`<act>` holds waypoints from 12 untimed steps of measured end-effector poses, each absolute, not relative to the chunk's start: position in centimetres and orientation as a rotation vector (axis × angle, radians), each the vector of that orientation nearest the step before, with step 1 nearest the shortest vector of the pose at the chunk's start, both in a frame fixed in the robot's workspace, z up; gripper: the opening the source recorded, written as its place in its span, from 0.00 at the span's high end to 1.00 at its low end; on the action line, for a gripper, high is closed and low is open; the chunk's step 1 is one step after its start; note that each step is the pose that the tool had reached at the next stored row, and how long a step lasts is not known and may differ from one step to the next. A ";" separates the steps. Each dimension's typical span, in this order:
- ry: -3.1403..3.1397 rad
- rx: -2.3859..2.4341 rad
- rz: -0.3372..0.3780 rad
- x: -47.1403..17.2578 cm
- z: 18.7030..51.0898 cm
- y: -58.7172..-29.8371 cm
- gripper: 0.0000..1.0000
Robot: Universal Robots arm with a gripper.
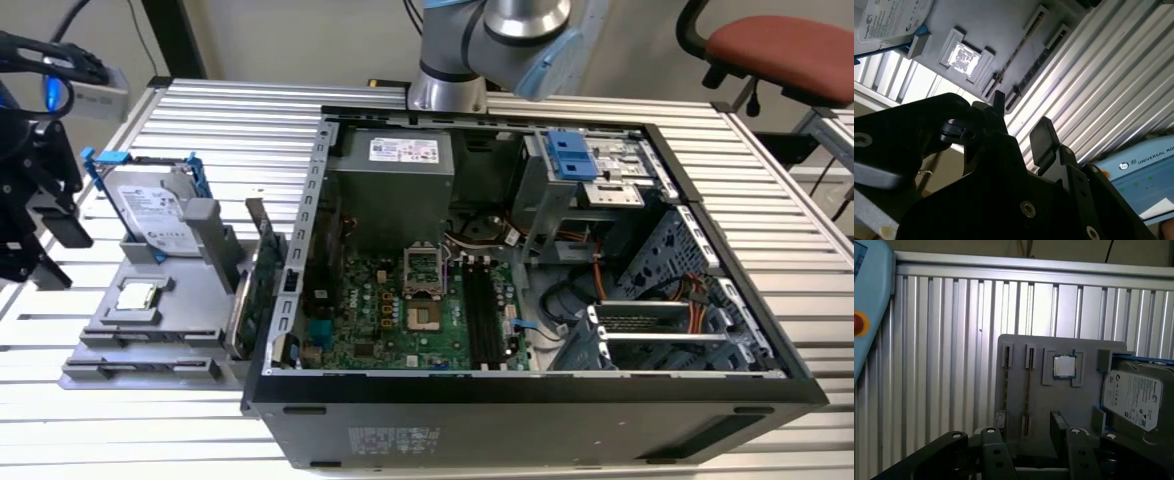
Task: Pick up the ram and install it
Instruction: 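Pick up the ram and move it above insertion slot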
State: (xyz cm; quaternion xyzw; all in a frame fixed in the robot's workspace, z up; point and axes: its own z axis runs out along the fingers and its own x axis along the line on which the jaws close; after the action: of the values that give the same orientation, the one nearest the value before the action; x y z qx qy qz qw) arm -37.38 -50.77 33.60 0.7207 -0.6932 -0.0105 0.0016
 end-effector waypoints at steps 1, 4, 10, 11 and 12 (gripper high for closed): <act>-2.176 2.262 -0.033 -37.4 33.4 -50.8 0.00; -2.177 2.261 -0.033 -37.4 32.9 -51.0 0.00; -2.177 2.260 -0.033 -37.4 32.0 -51.0 0.00; -2.177 2.260 -0.033 -37.4 31.9 -51.0 0.00; -2.177 2.260 -0.033 -37.4 31.7 -51.0 0.00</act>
State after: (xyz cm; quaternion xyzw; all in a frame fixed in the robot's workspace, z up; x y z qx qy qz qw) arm -37.39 -51.00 31.70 0.7201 -0.6938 -0.0105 0.0016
